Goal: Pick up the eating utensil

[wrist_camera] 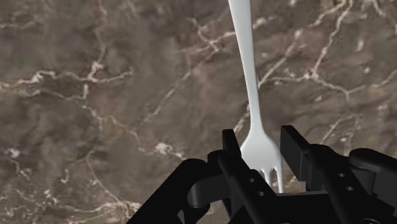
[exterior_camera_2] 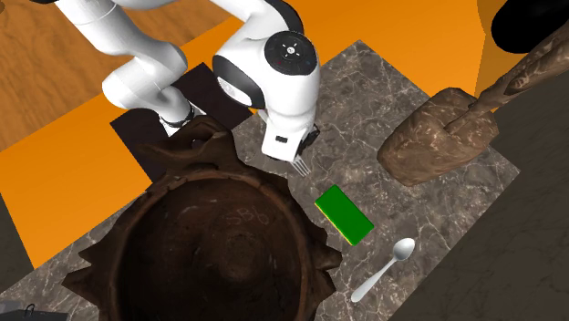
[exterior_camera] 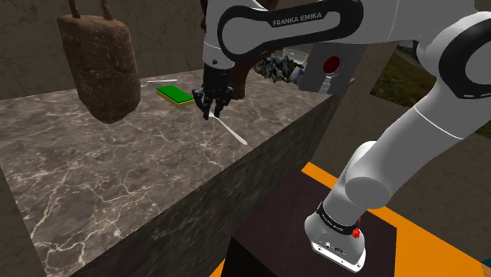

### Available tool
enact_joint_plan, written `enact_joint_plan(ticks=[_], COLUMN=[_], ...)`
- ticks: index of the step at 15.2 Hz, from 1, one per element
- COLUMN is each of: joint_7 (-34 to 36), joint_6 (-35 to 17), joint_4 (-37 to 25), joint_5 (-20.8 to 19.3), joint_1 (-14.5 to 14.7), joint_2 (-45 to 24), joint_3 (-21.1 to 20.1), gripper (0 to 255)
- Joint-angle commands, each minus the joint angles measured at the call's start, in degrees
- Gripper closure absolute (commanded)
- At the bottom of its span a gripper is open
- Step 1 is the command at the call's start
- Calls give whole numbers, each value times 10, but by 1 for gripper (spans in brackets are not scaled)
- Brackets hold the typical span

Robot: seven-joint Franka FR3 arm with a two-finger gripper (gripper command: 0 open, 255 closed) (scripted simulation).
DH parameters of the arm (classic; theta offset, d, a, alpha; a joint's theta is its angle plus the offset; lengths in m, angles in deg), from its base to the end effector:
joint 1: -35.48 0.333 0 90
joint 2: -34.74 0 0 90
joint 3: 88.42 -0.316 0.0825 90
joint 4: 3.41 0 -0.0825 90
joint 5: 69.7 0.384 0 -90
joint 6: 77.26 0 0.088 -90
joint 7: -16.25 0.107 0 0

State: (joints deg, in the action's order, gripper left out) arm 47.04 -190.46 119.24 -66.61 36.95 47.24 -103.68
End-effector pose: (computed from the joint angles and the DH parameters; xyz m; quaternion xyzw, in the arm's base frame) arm 0.4721 0.1522 0.4983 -0.9906 0.1347 -0.0226 0.0061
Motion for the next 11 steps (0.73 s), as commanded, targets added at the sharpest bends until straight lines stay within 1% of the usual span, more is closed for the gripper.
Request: enact_joint_plan(ticks=[1, 10, 11], joint_7=[-2, -3, -3], joint_6=[15, 84, 85], joint_4=[-10, -74, -75], joint_5=[1, 0, 0], joint_1=[-1, -2, -2], joint_2=[4, 10, 10], joint_3=[2, 5, 5], gripper=[255, 255, 255])
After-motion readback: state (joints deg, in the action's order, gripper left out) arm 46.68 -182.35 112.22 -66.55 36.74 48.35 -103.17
